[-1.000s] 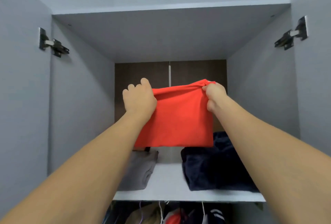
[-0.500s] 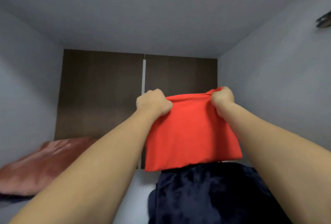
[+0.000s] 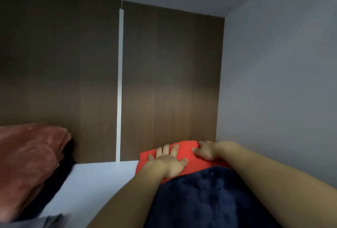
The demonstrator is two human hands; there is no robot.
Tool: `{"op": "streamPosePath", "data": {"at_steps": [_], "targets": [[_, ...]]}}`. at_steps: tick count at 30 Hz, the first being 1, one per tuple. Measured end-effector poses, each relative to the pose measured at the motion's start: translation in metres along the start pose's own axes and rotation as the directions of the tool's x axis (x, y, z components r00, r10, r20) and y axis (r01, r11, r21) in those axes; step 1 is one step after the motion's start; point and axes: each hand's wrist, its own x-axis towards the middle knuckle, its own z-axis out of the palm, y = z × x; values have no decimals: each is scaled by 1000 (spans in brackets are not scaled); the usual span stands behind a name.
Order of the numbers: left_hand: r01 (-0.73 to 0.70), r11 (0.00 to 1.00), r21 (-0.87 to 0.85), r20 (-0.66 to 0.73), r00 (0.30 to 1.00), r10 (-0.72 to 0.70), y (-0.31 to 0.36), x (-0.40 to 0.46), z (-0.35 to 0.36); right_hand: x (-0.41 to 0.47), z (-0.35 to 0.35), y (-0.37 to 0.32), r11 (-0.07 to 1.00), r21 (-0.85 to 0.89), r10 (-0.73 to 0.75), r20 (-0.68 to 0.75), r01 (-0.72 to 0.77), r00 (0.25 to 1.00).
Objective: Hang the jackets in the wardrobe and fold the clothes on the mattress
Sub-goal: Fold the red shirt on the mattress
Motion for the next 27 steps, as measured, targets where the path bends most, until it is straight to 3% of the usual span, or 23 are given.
{"op": "streamPosePath", "data": {"at_steps": [7,10,18,27], "targets": [[-29,1000,0,47,998,29,-4,2,-12,-24,-28,4,996,-88,-18,25,21,1000],[-29,999,34,10,1000,28,-2,-11,-30,-34,-53,8,991,-111,-82,-71,74,994],[-86,991,105,-332,936,116,15,-99,-92,-159,-95,10,996,32,-67,-391,87,918],[-130,979,155,-624,756,199,25,-233,-101,-314,-83,20,975,88,-115,-592,206,797]]}}
